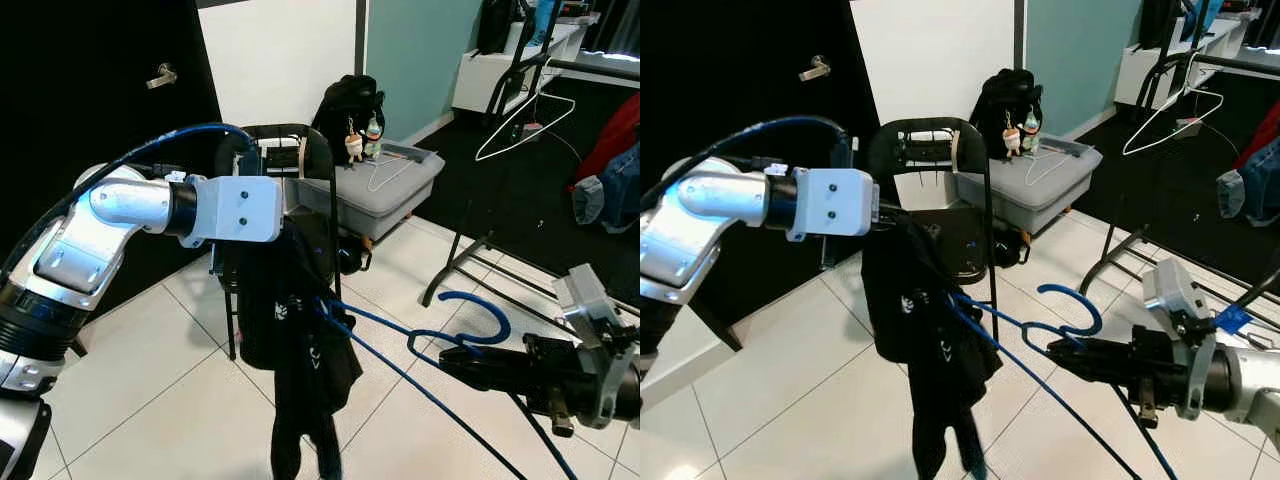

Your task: Hang hanger

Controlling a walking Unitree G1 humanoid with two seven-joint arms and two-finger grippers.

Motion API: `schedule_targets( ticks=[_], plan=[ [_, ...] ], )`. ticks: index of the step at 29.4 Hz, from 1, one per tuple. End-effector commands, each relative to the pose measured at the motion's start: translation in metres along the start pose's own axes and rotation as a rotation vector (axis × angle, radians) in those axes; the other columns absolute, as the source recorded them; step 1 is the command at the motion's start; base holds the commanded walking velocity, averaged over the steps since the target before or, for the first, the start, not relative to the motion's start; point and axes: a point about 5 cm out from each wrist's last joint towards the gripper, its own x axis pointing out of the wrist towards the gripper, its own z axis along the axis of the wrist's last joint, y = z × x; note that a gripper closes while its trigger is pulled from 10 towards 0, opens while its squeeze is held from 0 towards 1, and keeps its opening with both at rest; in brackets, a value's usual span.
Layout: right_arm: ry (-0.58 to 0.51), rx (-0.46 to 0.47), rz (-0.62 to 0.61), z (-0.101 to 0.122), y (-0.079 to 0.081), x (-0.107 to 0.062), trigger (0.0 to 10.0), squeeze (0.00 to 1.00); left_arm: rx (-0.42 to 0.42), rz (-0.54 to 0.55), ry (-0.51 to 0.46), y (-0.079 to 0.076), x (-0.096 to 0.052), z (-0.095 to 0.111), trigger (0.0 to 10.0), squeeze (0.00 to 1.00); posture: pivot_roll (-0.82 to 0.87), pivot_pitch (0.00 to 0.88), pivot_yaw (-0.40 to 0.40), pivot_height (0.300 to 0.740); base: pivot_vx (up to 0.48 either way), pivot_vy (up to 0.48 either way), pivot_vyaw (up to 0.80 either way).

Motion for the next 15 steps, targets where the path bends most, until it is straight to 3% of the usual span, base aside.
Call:
schedule_targets(
  ticks=[1, 9, 15],
  plan=[
    [-0.035, -0.024, 0.004, 0.007, 0.001, 0.000, 10.0, 0.00, 0.029, 0.018, -0.038, 0.006, -0.002, 0.008, 10.0, 0.00, -0.09, 0.000, 0.072, 0.736, 0.000, 0.000, 0.00],
    [-0.133, -0.043, 0.059, 0.022, 0.007, -0.004, 10.0, 0.00, 0.028, 0.011, -0.024, 0.004, -0.001, 0.005, 10.0, 0.00, -0.09, 0.000, 0.072, 0.736, 0.000, 0.000, 0.00],
    [-0.150, -0.045, 0.091, 0.025, 0.011, -0.004, 10.0, 0.00, 0.024, 0.016, -0.015, 0.004, 0.000, 0.003, 10.0, 0.00, -0.09, 0.000, 0.075, 0.736, 0.000, 0.000, 0.00]
  ],
)
